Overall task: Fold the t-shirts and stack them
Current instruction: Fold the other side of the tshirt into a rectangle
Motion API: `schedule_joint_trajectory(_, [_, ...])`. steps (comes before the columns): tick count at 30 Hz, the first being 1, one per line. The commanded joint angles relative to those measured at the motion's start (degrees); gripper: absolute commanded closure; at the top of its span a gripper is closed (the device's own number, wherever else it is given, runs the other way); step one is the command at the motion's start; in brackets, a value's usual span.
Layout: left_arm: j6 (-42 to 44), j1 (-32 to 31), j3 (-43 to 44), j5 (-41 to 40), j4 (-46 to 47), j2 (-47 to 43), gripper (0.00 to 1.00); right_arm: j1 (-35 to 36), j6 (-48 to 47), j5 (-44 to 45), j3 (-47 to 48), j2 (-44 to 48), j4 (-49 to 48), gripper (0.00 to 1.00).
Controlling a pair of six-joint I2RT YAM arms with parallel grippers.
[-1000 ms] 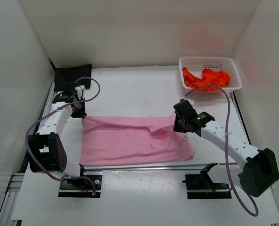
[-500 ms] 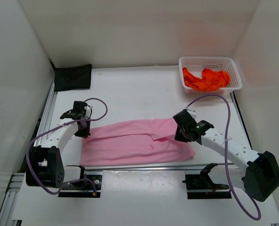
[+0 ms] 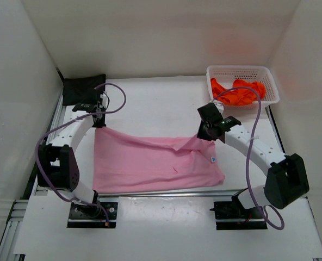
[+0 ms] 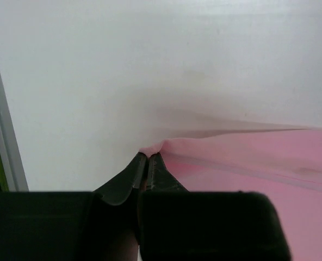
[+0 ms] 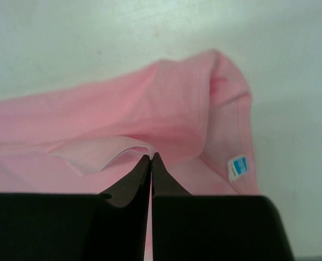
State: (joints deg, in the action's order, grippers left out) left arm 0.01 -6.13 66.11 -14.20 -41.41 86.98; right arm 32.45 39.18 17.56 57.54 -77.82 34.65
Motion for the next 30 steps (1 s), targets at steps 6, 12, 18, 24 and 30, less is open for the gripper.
schedule_joint_trajectory(6, [-0.01,-0.11,1.49,-3.91,0.98,-0.49,0.90,-1.25,-1.56,-2.79,2.59,1.08,-1.26,1.00])
schedule_joint_trajectory(12, [-0.01,-0.64,-11.32,-3.82,0.98,-10.31,0.90,1.30,0.81,-3.41,-5.75,8.99,-0.56,1.00])
schedule_joint_trajectory(18, [-0.01,-1.34,-22.50,-3.82,0.98,-17.98,0.90,1.92,4.50,-4.46,-12.97,15.41,-0.03,1.00])
schedule_joint_trajectory(24, [-0.01,-2.39,-27.61,-3.82,0.98,-17.99,0.89,2.97,7.13,-5.26,-17.11,15.42,-0.73,1.00])
schedule_joint_trajectory(30, [-0.01,-2.39,-27.09,-3.82,0.98,-15.00,0.78,2.97,7.67,-4.73,-18.25,14.36,-1.87,1.00])
